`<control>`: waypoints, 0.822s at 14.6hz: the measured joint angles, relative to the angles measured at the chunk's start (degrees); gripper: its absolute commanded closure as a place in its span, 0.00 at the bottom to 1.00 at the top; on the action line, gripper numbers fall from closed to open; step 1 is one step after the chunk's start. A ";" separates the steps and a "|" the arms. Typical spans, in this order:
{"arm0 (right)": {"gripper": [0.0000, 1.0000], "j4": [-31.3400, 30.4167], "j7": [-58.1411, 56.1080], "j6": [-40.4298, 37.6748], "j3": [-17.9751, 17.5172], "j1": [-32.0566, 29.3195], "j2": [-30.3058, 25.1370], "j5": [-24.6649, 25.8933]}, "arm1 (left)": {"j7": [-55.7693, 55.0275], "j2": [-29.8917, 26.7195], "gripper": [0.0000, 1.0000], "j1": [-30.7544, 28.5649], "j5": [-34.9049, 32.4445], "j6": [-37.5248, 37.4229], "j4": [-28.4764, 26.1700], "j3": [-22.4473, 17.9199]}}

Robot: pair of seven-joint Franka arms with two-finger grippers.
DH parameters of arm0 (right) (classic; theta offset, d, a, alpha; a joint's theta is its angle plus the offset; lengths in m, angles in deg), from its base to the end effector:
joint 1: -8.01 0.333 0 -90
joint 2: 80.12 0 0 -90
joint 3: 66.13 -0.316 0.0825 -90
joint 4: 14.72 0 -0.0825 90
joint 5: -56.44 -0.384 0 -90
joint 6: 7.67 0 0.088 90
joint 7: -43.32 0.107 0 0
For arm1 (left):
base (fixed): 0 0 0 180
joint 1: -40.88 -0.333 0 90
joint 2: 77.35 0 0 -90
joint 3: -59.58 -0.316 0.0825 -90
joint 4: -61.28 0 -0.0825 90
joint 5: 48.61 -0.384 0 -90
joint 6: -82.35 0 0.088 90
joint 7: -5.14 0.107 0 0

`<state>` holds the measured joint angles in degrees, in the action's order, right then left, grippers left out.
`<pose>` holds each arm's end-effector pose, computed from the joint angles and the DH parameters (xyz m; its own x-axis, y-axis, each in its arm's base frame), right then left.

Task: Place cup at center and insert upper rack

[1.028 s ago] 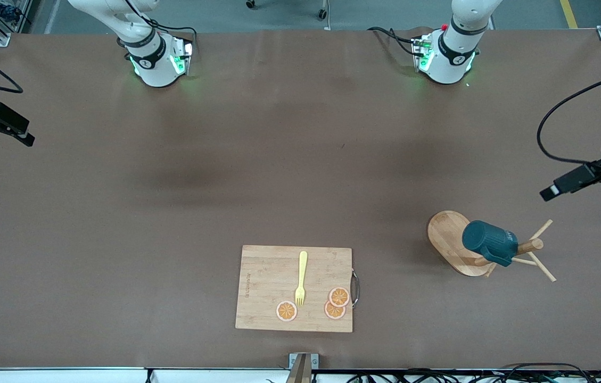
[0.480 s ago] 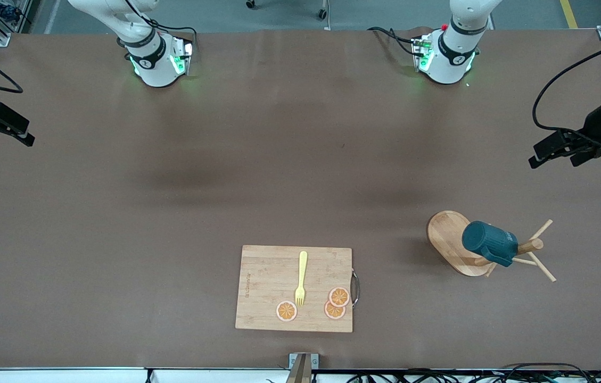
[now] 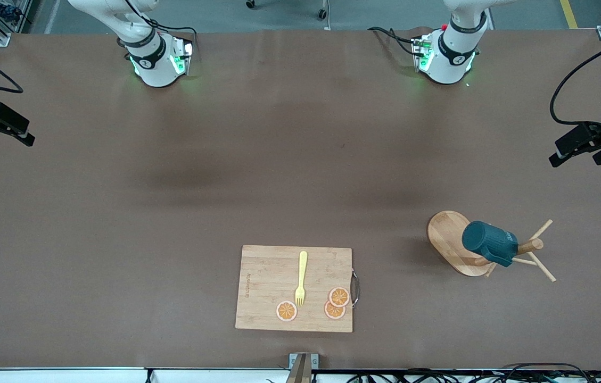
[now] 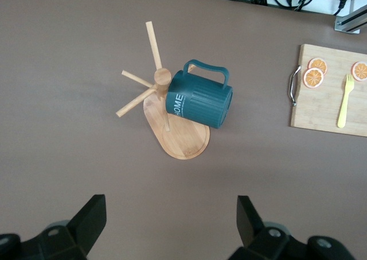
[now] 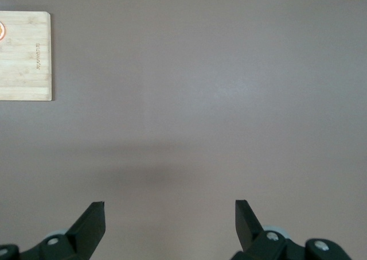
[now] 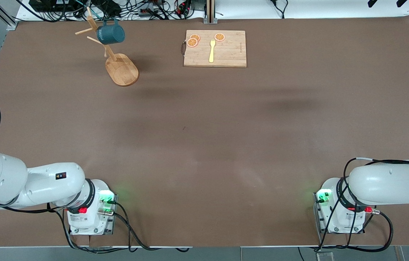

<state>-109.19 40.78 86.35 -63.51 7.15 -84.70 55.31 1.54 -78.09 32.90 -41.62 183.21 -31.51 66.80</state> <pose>0.5354 -0.0316 0.6374 0.9972 -0.0178 0.0729 -0.0163 -0.9997 -0.0202 0.5686 -0.0037 0.6271 0.9847 0.0981 0.1439 0.0795 -0.9884 0.1293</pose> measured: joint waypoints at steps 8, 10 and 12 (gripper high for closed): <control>0.00 0.00 0.00 0.00 0.00 0.00 0.00 0.00 | 0.00 0.00 0.00 11.06 0.00 0.00 1.48 -9.68; 0.00 0.00 0.00 0.00 0.00 0.00 0.00 0.00 | 0.00 0.00 0.00 12.42 0.00 0.00 1.52 -11.60; 0.00 0.00 0.00 0.00 0.00 0.00 0.00 0.00 | 0.00 0.00 0.00 12.33 0.00 0.00 1.53 -11.97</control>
<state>-109.19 40.78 86.35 -63.51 7.15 -84.70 55.31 1.54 -78.09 45.22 -41.62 183.21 -29.97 54.82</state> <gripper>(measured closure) 0.000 0.000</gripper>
